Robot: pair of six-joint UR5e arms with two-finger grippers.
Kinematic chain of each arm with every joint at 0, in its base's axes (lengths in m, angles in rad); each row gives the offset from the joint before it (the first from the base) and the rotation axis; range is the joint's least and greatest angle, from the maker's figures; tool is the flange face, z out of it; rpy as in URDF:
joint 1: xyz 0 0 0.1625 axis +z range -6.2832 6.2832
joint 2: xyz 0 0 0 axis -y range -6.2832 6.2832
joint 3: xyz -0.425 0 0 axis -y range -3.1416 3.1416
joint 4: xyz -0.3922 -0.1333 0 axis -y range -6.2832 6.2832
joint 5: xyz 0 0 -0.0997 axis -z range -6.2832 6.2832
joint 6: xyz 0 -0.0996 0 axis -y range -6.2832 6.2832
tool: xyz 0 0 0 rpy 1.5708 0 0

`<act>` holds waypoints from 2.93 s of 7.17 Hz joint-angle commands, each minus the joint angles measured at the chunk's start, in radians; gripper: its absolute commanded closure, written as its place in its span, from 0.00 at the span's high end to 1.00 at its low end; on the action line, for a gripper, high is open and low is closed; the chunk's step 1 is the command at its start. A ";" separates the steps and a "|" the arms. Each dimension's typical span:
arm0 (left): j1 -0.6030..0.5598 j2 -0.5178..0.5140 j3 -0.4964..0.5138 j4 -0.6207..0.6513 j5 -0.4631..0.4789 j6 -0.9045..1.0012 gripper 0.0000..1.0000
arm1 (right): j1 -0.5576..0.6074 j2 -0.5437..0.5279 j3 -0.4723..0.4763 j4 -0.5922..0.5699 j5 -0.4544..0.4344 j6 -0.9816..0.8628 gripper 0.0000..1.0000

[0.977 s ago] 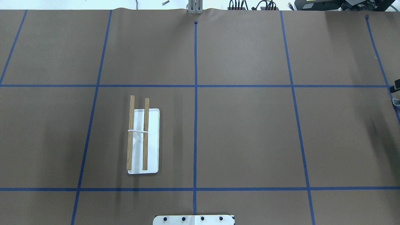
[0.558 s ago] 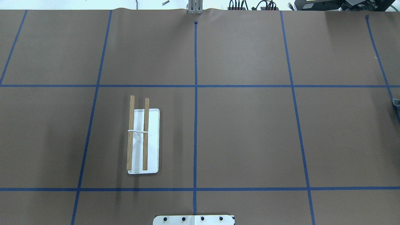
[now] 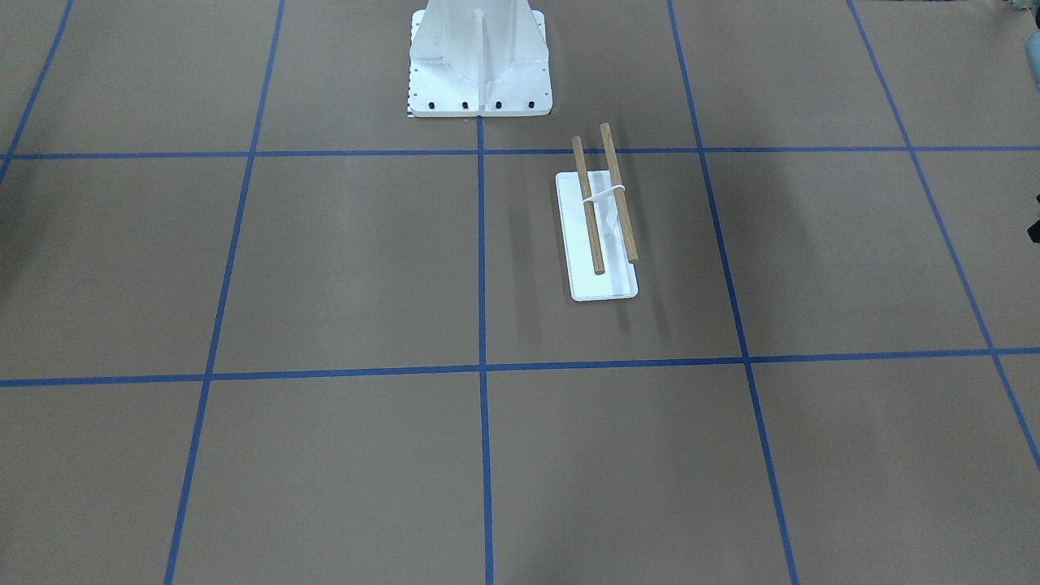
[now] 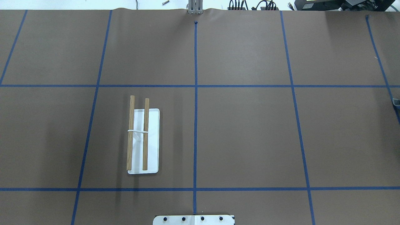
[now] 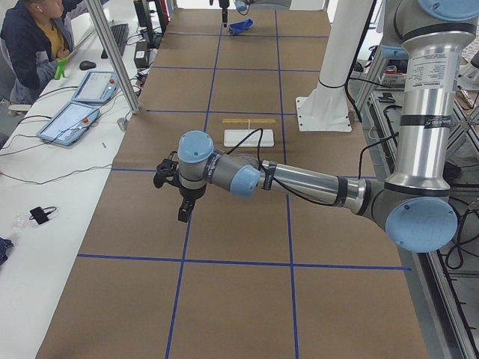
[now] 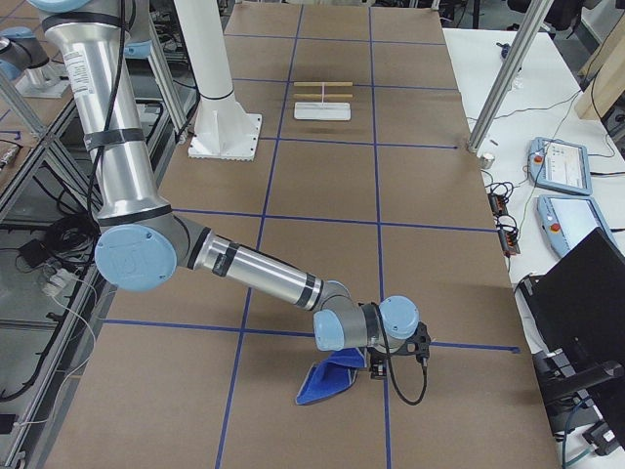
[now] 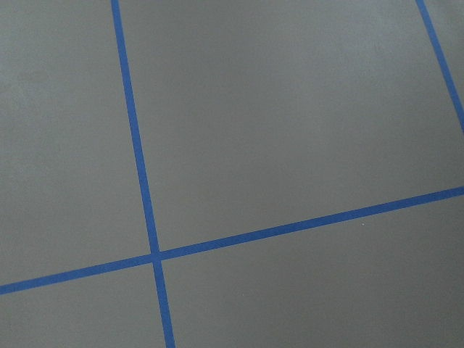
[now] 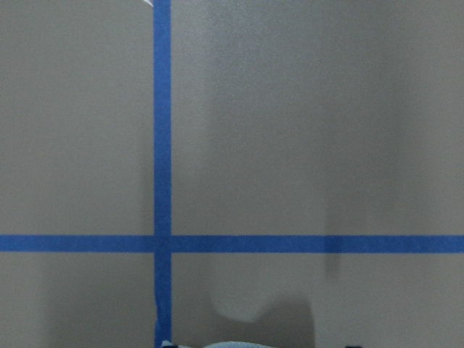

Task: Hang towel on rack

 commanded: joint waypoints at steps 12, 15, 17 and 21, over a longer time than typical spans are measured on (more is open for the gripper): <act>0.000 0.004 -0.019 0.000 0.000 0.000 0.98 | 0.045 -0.051 -0.009 0.008 0.075 -0.089 0.76; -0.002 0.004 -0.020 0.000 0.000 0.000 0.98 | 0.043 -0.046 -0.017 0.003 0.076 -0.080 0.45; -0.003 0.006 -0.029 0.000 0.000 0.000 0.98 | 0.043 -0.046 -0.017 0.002 0.076 -0.079 0.29; -0.003 0.007 -0.037 0.000 0.000 0.000 0.98 | 0.043 -0.042 -0.011 0.005 0.093 -0.072 0.00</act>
